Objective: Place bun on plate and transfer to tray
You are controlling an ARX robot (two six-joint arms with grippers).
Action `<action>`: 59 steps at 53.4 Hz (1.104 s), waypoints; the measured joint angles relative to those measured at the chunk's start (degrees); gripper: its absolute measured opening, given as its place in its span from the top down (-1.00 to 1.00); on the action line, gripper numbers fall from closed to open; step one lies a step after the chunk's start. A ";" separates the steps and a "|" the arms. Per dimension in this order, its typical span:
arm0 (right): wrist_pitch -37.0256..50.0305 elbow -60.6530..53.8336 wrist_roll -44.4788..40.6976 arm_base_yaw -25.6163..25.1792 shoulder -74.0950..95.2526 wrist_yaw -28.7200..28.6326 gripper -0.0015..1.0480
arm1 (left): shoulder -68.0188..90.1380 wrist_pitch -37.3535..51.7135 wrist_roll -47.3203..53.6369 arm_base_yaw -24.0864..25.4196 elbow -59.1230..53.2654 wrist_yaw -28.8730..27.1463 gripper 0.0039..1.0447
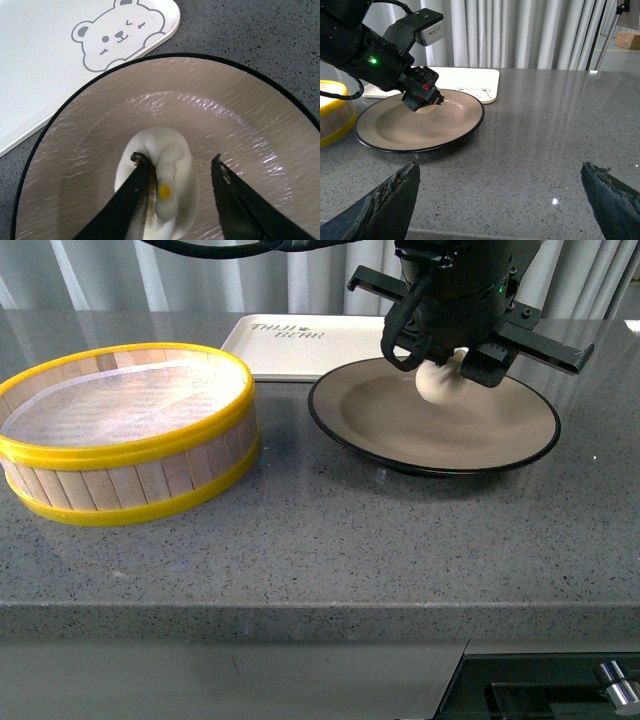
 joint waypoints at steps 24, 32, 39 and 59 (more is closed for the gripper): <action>0.00 0.00 0.00 0.00 0.00 -0.02 -0.84 | -0.28 -0.74 -0.15 0.79 -1.11 0.15 -0.90; 0.00 0.00 0.00 0.00 0.00 -0.02 -0.84 | -1.03 -0.72 -0.35 1.22 -1.53 0.13 -0.88; 0.00 0.00 0.00 0.00 0.00 -0.02 -0.84 | -2.36 -0.72 -1.07 2.03 -1.66 0.31 -0.88; 0.00 0.00 0.00 0.00 0.00 -0.02 -0.84 | -15.02 1.60 -6.91 10.23 -5.46 1.07 -0.88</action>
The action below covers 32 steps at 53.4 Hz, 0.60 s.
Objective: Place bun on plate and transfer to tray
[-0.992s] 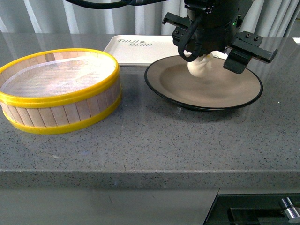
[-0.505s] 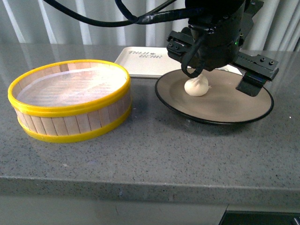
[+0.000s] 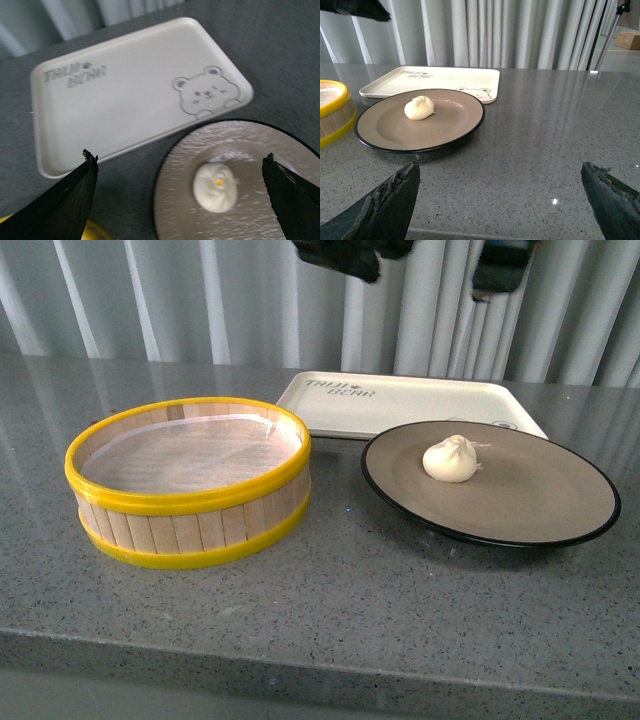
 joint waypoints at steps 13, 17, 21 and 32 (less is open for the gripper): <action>0.00 0.00 0.00 0.00 0.00 -0.04 -0.84 | -3.45 0.07 -5.35 5.18 -3.78 -4.02 -0.88; 0.00 0.00 0.00 0.00 0.00 0.00 -0.84 | -6.54 14.97 -4.57 4.85 -12.33 -13.07 -0.67; 0.00 0.00 0.00 0.00 0.00 0.07 -0.84 | -15.43 37.79 -4.11 6.27 -31.45 -15.08 -0.31; 0.00 0.00 0.00 0.00 0.00 0.00 -0.84 | -33.57 57.37 -4.09 15.17 -64.96 -10.29 0.52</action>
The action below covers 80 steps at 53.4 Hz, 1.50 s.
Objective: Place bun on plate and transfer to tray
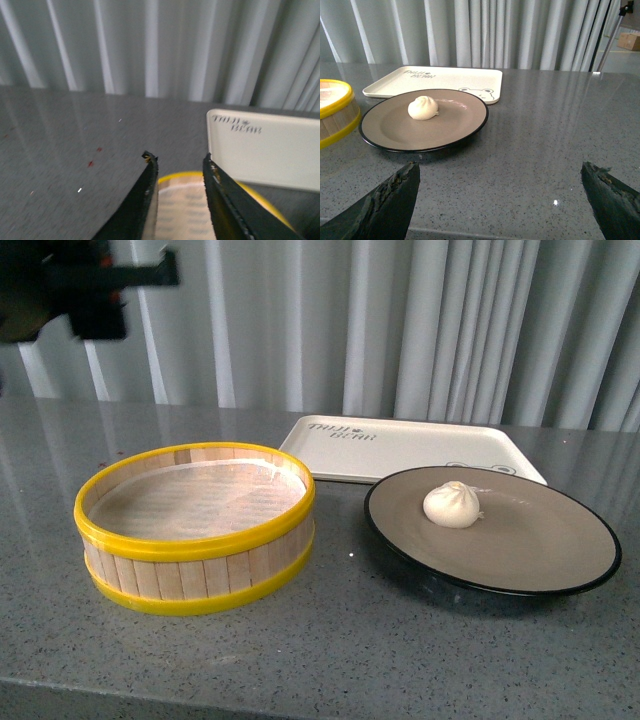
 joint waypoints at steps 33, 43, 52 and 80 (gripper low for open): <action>0.00 0.00 0.00 0.00 0.00 0.02 -0.84 | -23.50 6.86 0.17 9.88 -33.14 11.39 0.93; 0.00 0.00 0.00 0.00 0.00 0.00 -0.84 | -31.93 3.58 0.15 13.03 -38.53 14.62 0.93; 0.00 0.00 0.00 0.00 0.00 0.00 -0.84 | -38.84 -0.48 0.17 16.66 -41.35 17.55 0.93; 0.00 0.00 0.00 0.00 0.00 0.00 -0.84 | -59.32 -15.85 0.17 16.63 -44.50 17.75 0.93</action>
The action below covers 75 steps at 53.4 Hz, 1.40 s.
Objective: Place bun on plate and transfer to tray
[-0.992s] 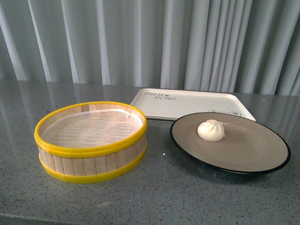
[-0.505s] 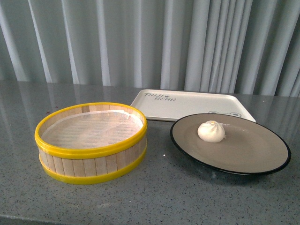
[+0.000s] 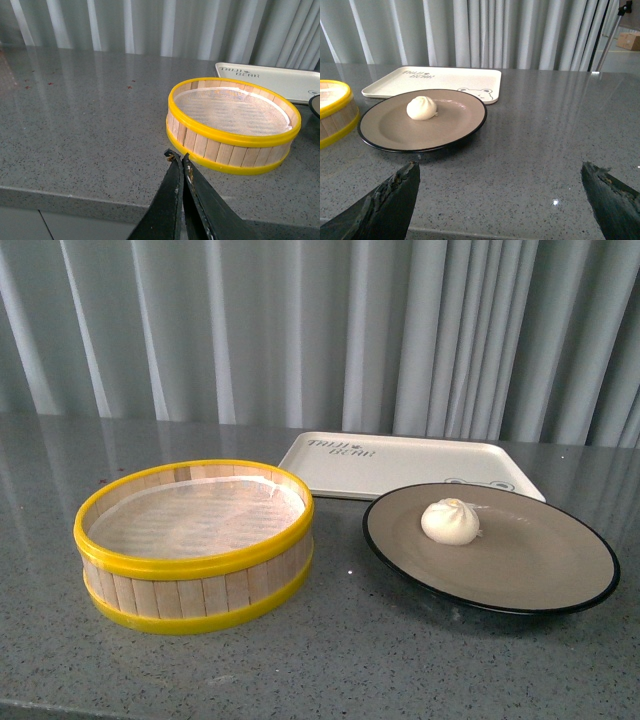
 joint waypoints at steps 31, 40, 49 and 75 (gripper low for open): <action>0.00 0.00 0.00 0.00 0.00 0.02 -0.84 | -21.14 -22.97 0.00 0.00 0.02 0.04 0.93; 0.00 0.00 0.00 0.00 0.00 0.00 -0.84 | -24.17 -24.35 0.00 0.00 0.02 0.07 0.93; 0.00 0.00 0.00 0.00 0.00 0.00 -0.84 | -24.20 -24.35 0.00 0.00 0.02 0.07 0.32; 0.00 0.00 0.00 0.00 0.00 0.00 -0.84 | -24.20 -24.35 0.02 0.00 0.02 0.07 -0.88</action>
